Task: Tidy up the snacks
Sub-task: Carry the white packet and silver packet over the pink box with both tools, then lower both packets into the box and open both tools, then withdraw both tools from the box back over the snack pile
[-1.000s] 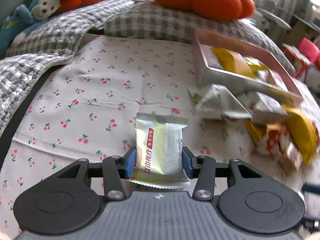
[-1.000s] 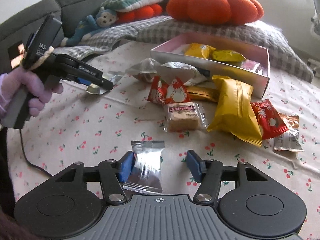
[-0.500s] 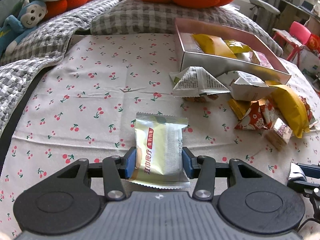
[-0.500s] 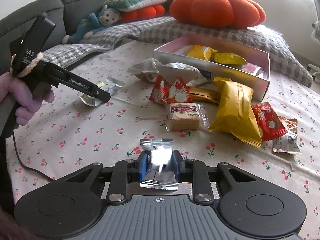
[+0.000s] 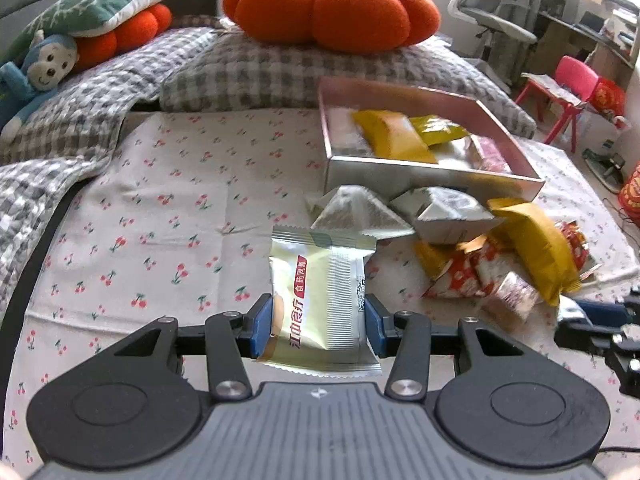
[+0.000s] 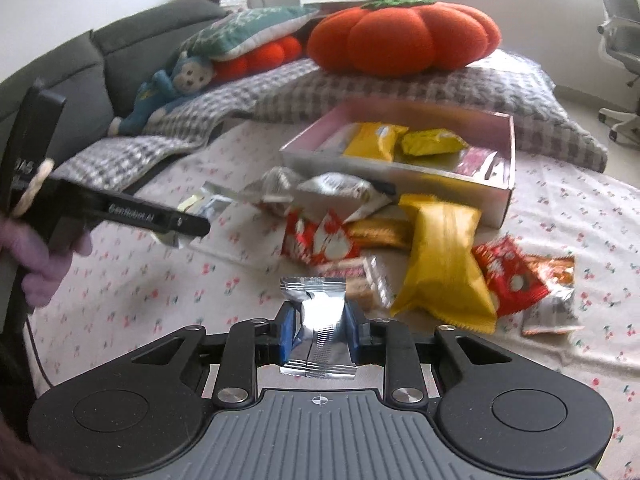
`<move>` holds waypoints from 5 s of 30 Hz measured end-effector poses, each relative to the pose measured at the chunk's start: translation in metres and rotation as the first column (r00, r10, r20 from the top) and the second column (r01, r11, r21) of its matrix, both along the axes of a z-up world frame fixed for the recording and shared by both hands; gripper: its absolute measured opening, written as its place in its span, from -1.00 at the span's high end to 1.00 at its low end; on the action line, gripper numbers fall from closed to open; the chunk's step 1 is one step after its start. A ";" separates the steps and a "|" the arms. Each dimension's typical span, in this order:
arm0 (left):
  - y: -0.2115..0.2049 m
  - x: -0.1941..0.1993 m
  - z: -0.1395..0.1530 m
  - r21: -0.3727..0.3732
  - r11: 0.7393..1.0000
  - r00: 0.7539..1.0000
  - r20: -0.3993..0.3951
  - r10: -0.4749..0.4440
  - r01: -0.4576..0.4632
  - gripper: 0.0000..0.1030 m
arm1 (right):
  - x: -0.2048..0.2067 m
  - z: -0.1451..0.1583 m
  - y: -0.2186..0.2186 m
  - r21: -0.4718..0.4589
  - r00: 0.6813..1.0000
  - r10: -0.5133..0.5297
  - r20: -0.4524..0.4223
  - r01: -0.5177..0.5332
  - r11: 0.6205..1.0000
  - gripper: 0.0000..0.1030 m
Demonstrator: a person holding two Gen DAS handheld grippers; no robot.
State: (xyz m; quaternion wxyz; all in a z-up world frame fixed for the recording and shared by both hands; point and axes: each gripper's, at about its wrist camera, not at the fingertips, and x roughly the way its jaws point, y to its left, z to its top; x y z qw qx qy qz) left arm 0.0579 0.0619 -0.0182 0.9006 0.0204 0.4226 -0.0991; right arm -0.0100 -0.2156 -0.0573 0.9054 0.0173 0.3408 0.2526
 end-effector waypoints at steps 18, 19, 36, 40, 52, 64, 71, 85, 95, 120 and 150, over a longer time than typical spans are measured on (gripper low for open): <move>-0.037 0.047 0.024 -0.123 0.992 1.000 0.028 -0.002 0.005 0.15 | 0.053 0.037 -0.029 0.085 0.985 -0.173 -0.005 0.173 0.981 0.52; -0.039 0.051 0.025 -0.142 0.990 1.000 0.027 0.001 0.003 0.15 | 0.057 0.038 -0.031 0.094 0.983 -0.181 -0.015 0.182 0.979 0.52; -0.063 0.138 0.012 -0.359 0.932 0.995 -0.063 -0.075 0.047 0.15 | 0.146 0.036 -0.049 0.119 0.950 -0.303 -0.073 0.310 0.943 0.52; -0.072 0.153 0.000 -0.383 0.923 0.992 -0.096 -0.084 0.041 0.15 | 0.163 0.026 -0.053 0.124 0.938 -0.330 -0.108 0.342 0.931 0.52; -0.095 0.166 -0.005 -0.221 0.967 0.989 -0.052 -0.141 0.126 0.15 | 0.192 0.006 -0.059 0.157 0.929 -0.335 -0.160 0.359 0.920 0.51; -0.086 0.180 -0.006 -0.219 0.970 0.993 -0.012 -0.115 0.110 0.15 | 0.210 -0.001 -0.053 0.168 0.916 -0.352 -0.192 0.385 0.908 0.51; -0.089 0.181 -0.006 -0.250 0.961 0.992 -0.012 -0.128 0.121 0.13 | 0.212 0.002 -0.047 0.162 0.913 -0.358 -0.195 0.390 0.907 0.48; -0.087 0.157 0.013 -0.273 0.956 0.994 0.008 -0.106 0.104 -0.36 | 0.187 0.033 -0.049 0.092 0.930 -0.352 -0.106 0.362 0.928 -0.18; -0.083 0.123 0.024 -0.252 0.964 0.996 0.014 -0.085 0.085 -0.64 | 0.151 0.048 -0.065 0.102 0.937 -0.339 -0.088 0.347 0.932 -0.41; -0.065 0.037 0.022 -0.146 0.989 1.000 -0.004 -0.031 0.030 -0.99 | 0.053 0.048 -0.059 0.021 0.963 -0.268 -0.023 0.269 0.963 -0.93; -0.085 -0.032 -0.044 -0.122 0.947 0.955 0.026 -0.295 0.296 -0.91 | 0.010 -0.036 -0.088 -0.132 0.947 -0.320 0.036 0.321 0.938 -0.97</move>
